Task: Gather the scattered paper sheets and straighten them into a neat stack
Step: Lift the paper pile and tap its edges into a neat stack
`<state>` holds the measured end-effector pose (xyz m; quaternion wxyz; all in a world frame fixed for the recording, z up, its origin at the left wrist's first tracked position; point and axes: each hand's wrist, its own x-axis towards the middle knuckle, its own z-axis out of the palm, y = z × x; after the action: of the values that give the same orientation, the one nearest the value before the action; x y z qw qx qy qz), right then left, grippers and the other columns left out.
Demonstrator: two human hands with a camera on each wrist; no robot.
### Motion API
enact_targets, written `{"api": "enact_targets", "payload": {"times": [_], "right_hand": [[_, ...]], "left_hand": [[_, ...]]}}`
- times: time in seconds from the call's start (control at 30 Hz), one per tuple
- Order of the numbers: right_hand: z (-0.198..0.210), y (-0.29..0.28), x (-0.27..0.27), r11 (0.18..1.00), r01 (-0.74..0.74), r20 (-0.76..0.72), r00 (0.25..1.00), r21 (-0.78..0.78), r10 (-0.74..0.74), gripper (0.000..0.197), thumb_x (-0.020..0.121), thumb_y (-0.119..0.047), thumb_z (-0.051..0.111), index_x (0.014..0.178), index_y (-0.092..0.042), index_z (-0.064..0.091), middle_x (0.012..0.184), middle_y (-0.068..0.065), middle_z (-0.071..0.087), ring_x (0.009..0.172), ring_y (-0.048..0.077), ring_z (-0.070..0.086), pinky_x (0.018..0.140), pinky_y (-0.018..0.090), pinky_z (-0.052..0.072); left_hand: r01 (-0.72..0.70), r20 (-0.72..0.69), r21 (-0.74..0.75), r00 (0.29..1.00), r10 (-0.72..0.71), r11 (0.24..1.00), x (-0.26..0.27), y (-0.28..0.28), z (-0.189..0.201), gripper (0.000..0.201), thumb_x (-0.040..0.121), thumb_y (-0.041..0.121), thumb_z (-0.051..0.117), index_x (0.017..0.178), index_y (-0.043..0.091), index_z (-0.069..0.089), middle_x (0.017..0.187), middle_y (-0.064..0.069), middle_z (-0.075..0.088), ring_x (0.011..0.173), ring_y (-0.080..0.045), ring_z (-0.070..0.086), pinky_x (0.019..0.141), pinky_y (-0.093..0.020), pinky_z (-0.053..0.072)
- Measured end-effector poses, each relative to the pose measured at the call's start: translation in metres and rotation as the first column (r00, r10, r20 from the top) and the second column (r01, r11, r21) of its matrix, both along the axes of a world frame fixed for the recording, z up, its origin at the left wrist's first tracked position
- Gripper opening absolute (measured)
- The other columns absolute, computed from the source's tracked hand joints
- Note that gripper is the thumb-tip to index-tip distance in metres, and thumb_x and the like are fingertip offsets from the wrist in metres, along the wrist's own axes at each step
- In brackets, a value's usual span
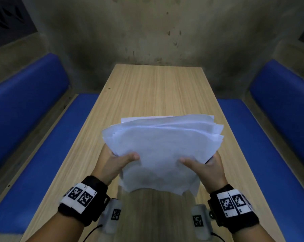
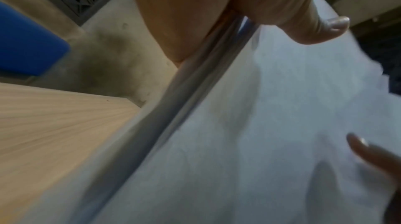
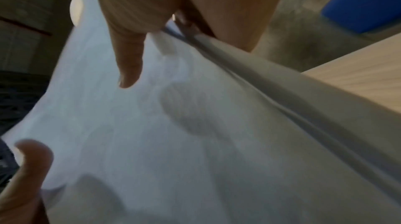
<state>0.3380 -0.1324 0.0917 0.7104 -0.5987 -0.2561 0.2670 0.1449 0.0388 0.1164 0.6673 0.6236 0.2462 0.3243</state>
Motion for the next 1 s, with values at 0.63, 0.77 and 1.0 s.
{"api": "enact_targets", "payload": {"times": [0.63, 0.77, 1.0], "right_hand": [[-0.012, 0.003, -0.008, 0.998, -0.019, -0.014, 1.000, -0.053, 0.018, 0.015, 0.078, 0.002, 0.068, 0.086, -0.011, 0.070, 0.088, 0.013, 0.074, 0.082, 0.029, 0.070, 0.071, 0.043, 0.057], [-0.008, 0.001, -0.004, 0.996, 0.074, 0.122, 0.990, -0.057, -0.067, 0.029, 0.070, -0.013, 0.076, 0.097, -0.019, 0.068, 0.100, 0.003, 0.072, 0.095, 0.020, 0.067, 0.083, 0.040, 0.053], [-0.043, -0.024, 0.052, 0.992, 0.122, -0.243, 0.962, -0.033, -0.126, 0.103, 0.053, -0.033, 0.087, 0.139, -0.019, 0.034, 0.134, 0.003, 0.056, 0.123, 0.025, 0.056, 0.096, 0.042, 0.051]], "left_hand": [[0.645, -0.657, 0.745, 0.662, 0.361, 0.172, 0.052, -0.015, 0.112, 0.076, 0.083, 0.036, 0.064, 0.146, 0.039, 0.022, 0.102, 0.008, 0.063, 0.101, -0.020, 0.060, 0.090, -0.036, 0.045], [0.648, -0.706, 0.708, 0.661, 0.253, 0.280, 0.051, -0.001, 0.116, 0.011, 0.085, 0.032, 0.062, 0.076, 0.033, 0.056, 0.067, 0.009, 0.056, 0.075, -0.020, 0.060, 0.059, -0.031, 0.041], [0.163, -0.276, 0.445, 0.960, -0.038, 0.881, -0.008, 0.043, 0.079, 0.005, 0.082, 0.010, 0.071, 0.083, 0.015, 0.072, 0.079, 0.010, 0.078, 0.069, 0.001, 0.067, 0.063, -0.020, 0.054]]}}
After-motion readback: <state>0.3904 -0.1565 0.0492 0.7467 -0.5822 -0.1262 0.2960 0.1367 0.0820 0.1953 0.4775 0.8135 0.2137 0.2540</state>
